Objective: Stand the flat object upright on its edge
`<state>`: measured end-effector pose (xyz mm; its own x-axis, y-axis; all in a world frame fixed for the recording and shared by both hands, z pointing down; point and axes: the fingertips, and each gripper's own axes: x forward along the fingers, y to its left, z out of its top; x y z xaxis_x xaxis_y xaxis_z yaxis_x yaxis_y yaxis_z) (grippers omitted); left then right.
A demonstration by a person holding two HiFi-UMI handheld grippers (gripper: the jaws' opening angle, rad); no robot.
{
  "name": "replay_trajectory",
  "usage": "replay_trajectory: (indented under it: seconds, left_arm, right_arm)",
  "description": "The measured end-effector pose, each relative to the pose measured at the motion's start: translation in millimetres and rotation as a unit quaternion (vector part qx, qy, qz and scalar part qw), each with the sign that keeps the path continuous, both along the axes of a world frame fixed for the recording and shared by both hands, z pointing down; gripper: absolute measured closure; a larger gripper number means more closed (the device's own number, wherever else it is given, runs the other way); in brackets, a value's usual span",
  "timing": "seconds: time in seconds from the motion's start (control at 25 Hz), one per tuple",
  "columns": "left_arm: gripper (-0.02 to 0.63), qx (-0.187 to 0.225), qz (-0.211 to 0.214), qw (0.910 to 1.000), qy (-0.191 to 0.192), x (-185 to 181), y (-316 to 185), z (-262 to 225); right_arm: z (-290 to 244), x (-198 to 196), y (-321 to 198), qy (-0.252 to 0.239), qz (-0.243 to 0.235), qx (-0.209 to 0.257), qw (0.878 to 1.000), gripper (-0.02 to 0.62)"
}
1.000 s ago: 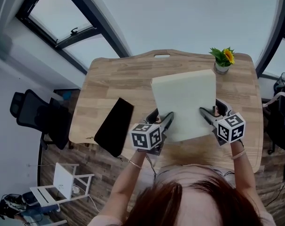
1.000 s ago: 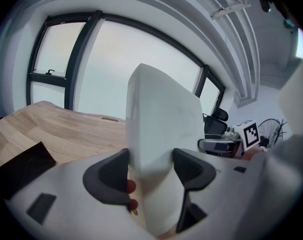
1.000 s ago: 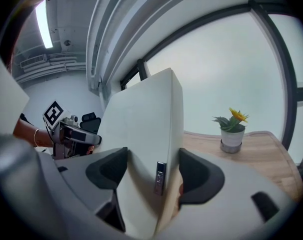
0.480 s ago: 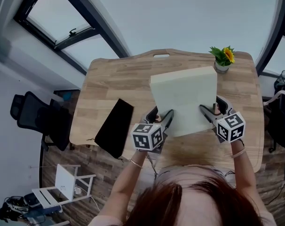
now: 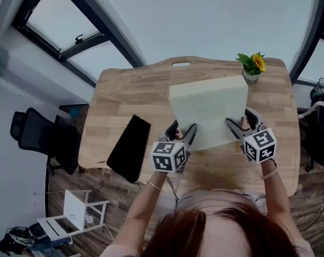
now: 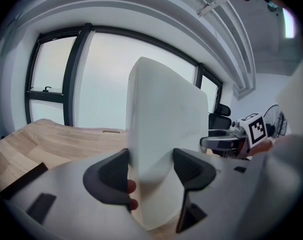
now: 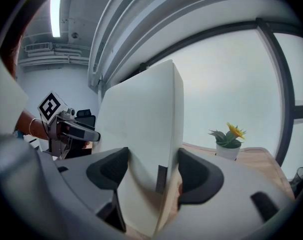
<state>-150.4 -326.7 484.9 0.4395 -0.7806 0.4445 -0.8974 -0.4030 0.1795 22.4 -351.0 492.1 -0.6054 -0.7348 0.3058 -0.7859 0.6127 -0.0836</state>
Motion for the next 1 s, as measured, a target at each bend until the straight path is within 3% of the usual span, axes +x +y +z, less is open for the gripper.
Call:
replay_trajectory:
  seconds: [1.0]
  left_arm:
    - [0.328, 0.056, -0.007, 0.9975, -0.043, 2, -14, 4]
  right_arm:
    - [4, 4, -9, 0.042, 0.035, 0.036, 0.998, 0.295]
